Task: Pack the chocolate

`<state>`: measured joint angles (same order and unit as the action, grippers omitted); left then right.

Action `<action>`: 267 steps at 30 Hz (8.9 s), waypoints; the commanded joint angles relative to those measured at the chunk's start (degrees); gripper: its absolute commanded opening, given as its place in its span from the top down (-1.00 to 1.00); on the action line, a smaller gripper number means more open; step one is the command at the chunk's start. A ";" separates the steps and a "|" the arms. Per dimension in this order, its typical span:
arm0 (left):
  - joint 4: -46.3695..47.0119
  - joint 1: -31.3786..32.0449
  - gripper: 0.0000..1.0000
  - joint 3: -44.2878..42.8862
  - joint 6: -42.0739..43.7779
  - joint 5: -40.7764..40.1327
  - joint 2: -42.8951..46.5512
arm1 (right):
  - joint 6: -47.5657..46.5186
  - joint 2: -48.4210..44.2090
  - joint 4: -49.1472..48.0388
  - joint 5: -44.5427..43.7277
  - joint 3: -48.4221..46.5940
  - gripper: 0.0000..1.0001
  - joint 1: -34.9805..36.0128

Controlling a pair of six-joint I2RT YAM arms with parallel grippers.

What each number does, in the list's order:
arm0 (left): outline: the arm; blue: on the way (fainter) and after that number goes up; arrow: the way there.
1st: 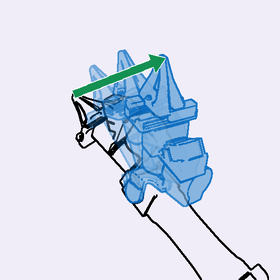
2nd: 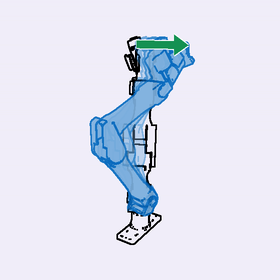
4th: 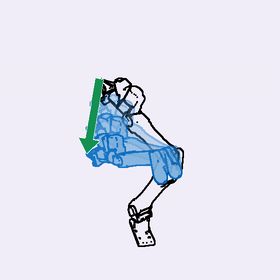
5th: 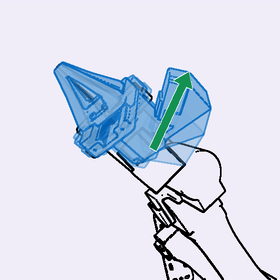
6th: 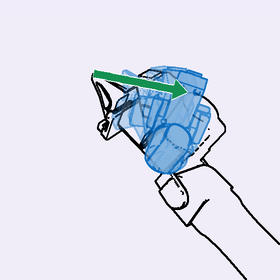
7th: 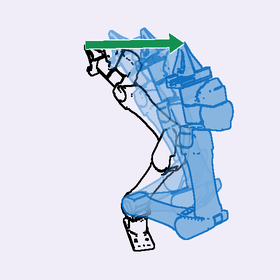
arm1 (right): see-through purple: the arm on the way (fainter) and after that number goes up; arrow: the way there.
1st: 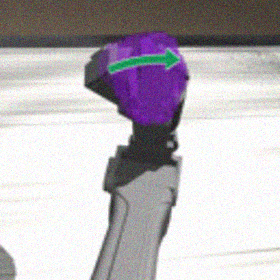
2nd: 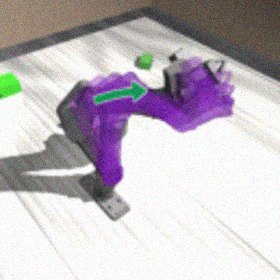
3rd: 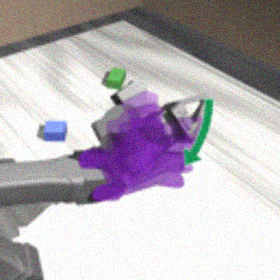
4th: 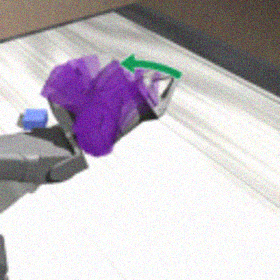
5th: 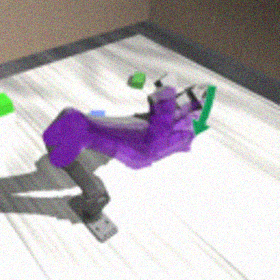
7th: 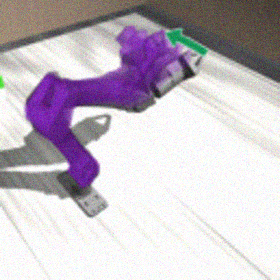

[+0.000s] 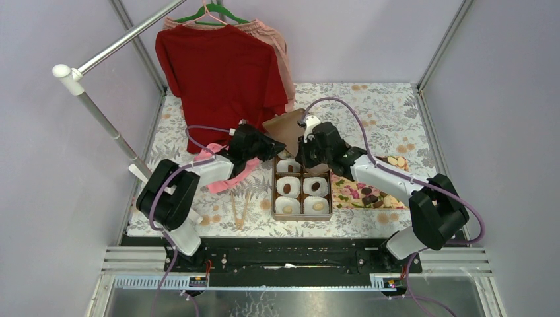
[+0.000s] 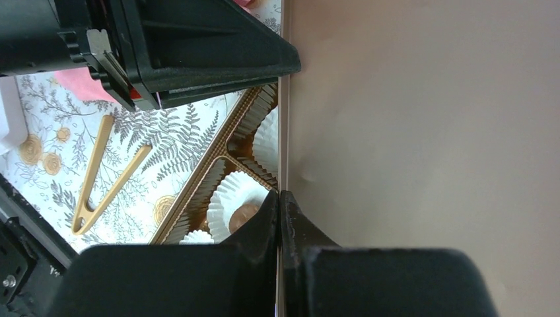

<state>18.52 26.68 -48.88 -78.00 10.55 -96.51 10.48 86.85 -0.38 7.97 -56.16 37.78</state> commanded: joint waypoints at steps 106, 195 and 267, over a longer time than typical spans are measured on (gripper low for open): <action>-13.88 -4.83 -0.97 17.62 22.30 2.60 32.66 | 57.38 -37.59 -30.78 -25.97 30.54 1.00 12.44; -29.91 13.63 -0.28 2.74 38.92 -7.60 14.32 | 31.51 -26.03 -3.70 -12.42 29.98 -0.10 -4.29; -24.01 11.38 -0.24 11.66 33.89 -9.64 17.63 | 25.63 -16.88 -9.42 1.30 26.65 0.01 -4.29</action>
<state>1.89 36.73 -36.95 -47.62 2.24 -79.46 36.71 70.87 -11.29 1.26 -29.23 31.22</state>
